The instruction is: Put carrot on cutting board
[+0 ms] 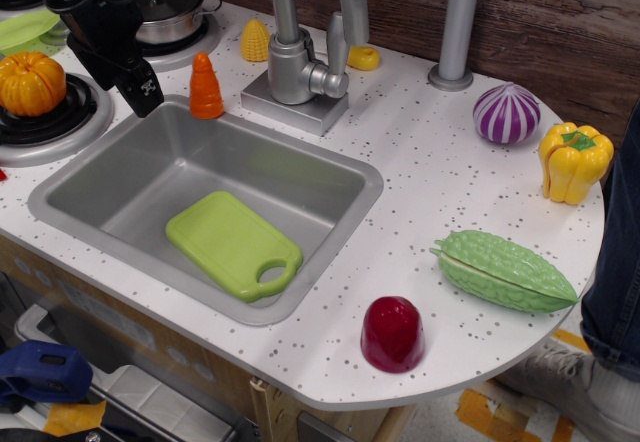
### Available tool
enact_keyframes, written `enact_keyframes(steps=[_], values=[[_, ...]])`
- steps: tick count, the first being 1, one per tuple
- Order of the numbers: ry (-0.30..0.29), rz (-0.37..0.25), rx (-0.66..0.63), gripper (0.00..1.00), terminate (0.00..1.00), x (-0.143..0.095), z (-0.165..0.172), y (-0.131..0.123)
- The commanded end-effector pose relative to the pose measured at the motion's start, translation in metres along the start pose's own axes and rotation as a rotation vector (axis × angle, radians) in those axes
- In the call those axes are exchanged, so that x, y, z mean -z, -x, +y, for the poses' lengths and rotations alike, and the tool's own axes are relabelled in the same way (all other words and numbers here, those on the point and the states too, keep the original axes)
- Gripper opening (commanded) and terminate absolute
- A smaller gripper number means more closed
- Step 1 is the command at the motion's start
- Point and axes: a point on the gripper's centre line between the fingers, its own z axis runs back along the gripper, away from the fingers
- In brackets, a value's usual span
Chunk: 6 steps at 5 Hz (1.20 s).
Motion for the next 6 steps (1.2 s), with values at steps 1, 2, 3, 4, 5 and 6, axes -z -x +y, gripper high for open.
enact_keyframes(steps=[1,2,3,4,5,6], values=[[0.000,0.000,0.000,1.00,0.00,0.000,0.000,0.000],[-0.001,0.004,-0.035,1.00,0.00,-0.007,-0.001,-0.009],[-0.019,-0.014,-0.054,1.00,0.00,-0.010,-0.005,-0.025],[-0.009,-0.040,-0.059,1.00,0.00,-0.009,-0.005,-0.042],[-0.013,-0.056,-0.052,1.00,0.00,-0.006,-0.002,-0.054],[-0.007,-0.080,-0.046,1.00,0.00,-0.002,-0.002,-0.061]])
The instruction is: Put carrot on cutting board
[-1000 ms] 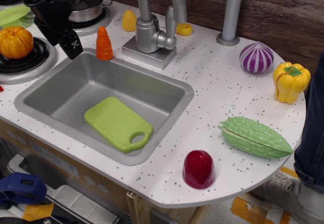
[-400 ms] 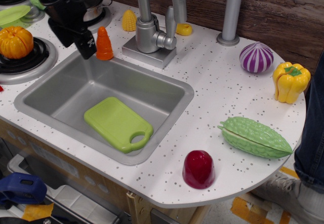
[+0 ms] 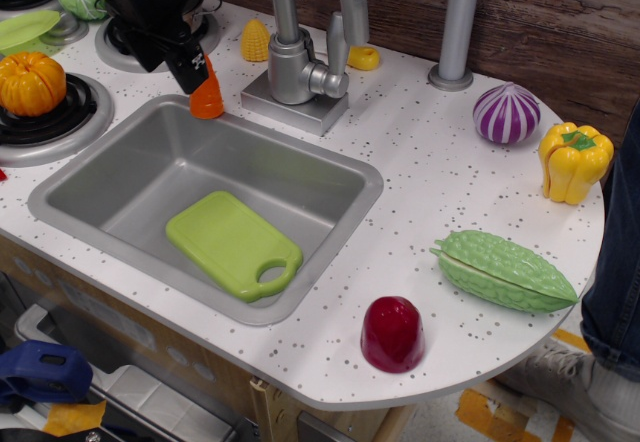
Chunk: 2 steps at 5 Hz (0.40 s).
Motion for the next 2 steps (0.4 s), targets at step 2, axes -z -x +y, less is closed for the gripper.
enact_keyframes(steps=[2], values=[[-0.006,-0.102,0.019,1.00,0.00,0.002,-0.004,-0.017]])
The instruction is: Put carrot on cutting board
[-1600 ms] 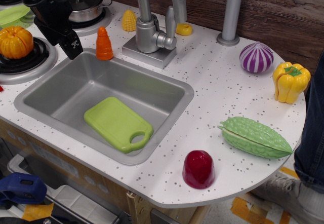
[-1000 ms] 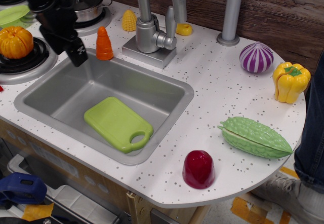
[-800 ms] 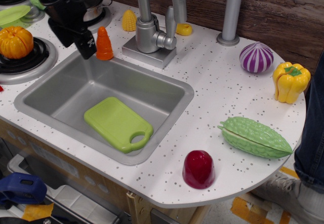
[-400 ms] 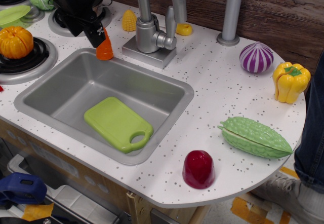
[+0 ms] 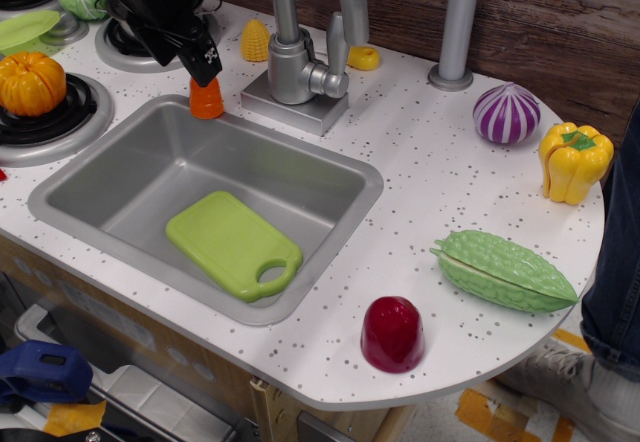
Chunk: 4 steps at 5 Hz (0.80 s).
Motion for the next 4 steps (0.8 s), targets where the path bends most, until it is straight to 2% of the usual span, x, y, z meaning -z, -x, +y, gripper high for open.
enact_keyframes(steps=[1,3,4], values=[[0.002,-0.048,0.028,1.00,0.00,0.001,-0.002,-0.010],[0.031,-0.072,0.025,1.00,0.00,0.015,0.001,-0.012],[0.037,-0.099,0.015,0.00,0.00,0.020,0.002,-0.015]])
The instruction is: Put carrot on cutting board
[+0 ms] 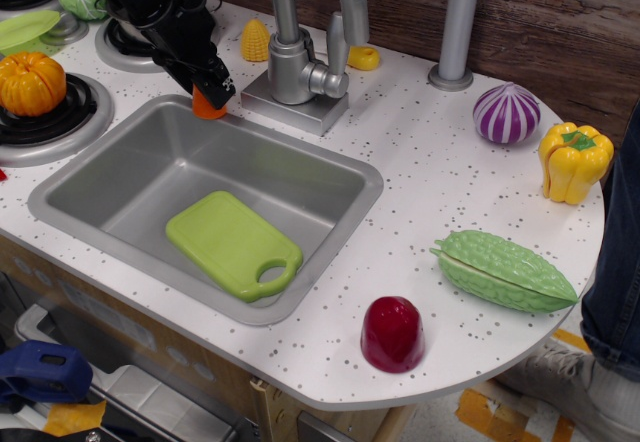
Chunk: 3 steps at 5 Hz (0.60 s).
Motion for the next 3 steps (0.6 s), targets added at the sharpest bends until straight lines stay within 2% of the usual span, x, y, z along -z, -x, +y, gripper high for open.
enact_keyframes(steps=[1,3], values=[[-0.039,-0.048,0.013,0.00,0.00,-0.015,0.004,-0.019],[-0.137,0.048,-0.038,0.00,0.00,-0.066,-0.010,-0.019]])
